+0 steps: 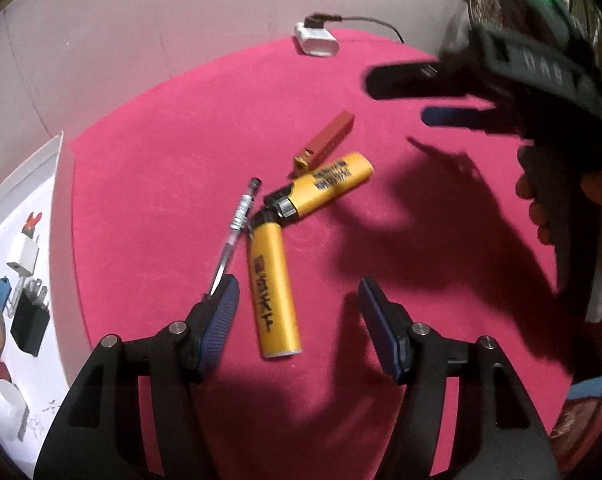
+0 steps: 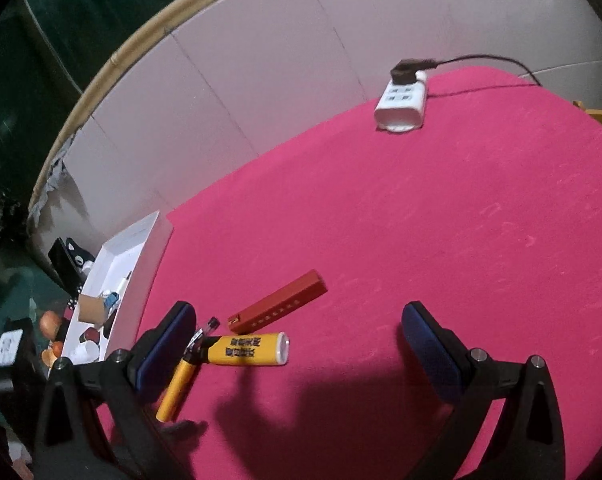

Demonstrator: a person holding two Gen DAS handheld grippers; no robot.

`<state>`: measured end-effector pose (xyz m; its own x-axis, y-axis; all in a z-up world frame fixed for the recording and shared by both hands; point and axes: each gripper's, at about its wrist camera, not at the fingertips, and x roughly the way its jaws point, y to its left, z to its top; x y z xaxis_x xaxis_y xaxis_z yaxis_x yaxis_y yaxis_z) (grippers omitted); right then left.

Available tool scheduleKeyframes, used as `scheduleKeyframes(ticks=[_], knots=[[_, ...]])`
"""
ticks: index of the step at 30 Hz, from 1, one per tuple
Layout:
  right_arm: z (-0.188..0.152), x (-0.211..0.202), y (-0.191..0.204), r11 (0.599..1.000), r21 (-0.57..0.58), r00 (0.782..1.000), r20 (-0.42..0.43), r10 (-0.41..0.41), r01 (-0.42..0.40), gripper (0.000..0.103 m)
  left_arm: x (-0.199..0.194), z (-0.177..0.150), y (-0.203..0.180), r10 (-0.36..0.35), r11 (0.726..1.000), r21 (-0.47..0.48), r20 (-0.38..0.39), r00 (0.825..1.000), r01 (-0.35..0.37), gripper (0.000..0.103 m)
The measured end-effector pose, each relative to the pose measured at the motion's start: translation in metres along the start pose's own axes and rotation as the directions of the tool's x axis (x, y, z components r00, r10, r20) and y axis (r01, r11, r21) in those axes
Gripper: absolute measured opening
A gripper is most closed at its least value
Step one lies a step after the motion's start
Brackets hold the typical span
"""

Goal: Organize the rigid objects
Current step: 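Grasp a yellow lighter with left gripper while right gripper grasps the red stick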

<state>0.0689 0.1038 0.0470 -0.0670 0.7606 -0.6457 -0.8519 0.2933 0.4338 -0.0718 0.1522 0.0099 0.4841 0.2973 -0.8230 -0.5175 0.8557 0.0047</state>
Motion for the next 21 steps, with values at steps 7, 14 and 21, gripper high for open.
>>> scheduleKeyframes(ticks=[7, 14, 21], knots=[[-0.001, 0.025, 0.017, 0.992, 0.088, 0.99, -0.106, 0.097, -0.087, 0.094, 0.004, 0.0, 0.002, 0.013, 1.0, -0.022, 0.014, 1.0, -0.013, 0.039], [0.009, 0.059, 0.034, 0.995, 0.102, 0.984, -0.179, 0.022, -0.004, 0.093, 0.004, -0.002, 0.003, 0.011, 1.0, -0.022, 0.035, 0.999, -0.01, 0.039], [0.015, 0.079, 0.056, 0.993, -0.035, 0.978, -0.172, -0.119, 0.114, 0.093, -0.004, -0.015, 0.009, -0.004, 1.0, -0.018, 0.07, 0.998, 0.005, 0.039]])
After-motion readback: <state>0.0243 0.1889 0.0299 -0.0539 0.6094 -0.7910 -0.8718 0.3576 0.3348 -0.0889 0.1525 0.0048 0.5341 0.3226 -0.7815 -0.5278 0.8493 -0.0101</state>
